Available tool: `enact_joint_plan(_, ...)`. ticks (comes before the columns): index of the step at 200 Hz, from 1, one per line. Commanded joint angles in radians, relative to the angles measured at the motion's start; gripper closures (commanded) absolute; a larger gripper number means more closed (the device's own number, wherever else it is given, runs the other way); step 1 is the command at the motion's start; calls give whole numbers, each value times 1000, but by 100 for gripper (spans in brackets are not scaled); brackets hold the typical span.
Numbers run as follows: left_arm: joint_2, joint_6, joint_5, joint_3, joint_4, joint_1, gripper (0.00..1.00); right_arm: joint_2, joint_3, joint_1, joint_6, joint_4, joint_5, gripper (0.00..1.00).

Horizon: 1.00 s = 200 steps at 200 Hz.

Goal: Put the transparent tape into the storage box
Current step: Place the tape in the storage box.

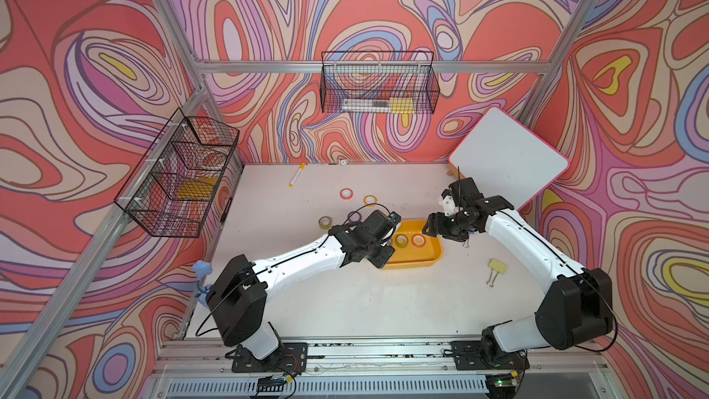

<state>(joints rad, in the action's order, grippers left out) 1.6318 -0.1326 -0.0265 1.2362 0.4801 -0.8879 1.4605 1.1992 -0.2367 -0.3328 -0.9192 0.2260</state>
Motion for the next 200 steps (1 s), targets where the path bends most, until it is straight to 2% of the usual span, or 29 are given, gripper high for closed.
enact_joint_plan(1,70,43,23,54,11,7,42,-26,-18,5,-8,24,7,29)
enact_joint_plan(86,217,30,31,74,-43,9,42,13,-6,11,8,36,13,29)
enact_joint_plan(156,270,28,28,68,-82,11,42,11,-7,20,12,27,12,29)
enact_joint_plan(200,279,26,18,59,-84,12,35,-3,-5,23,12,17,6,29)
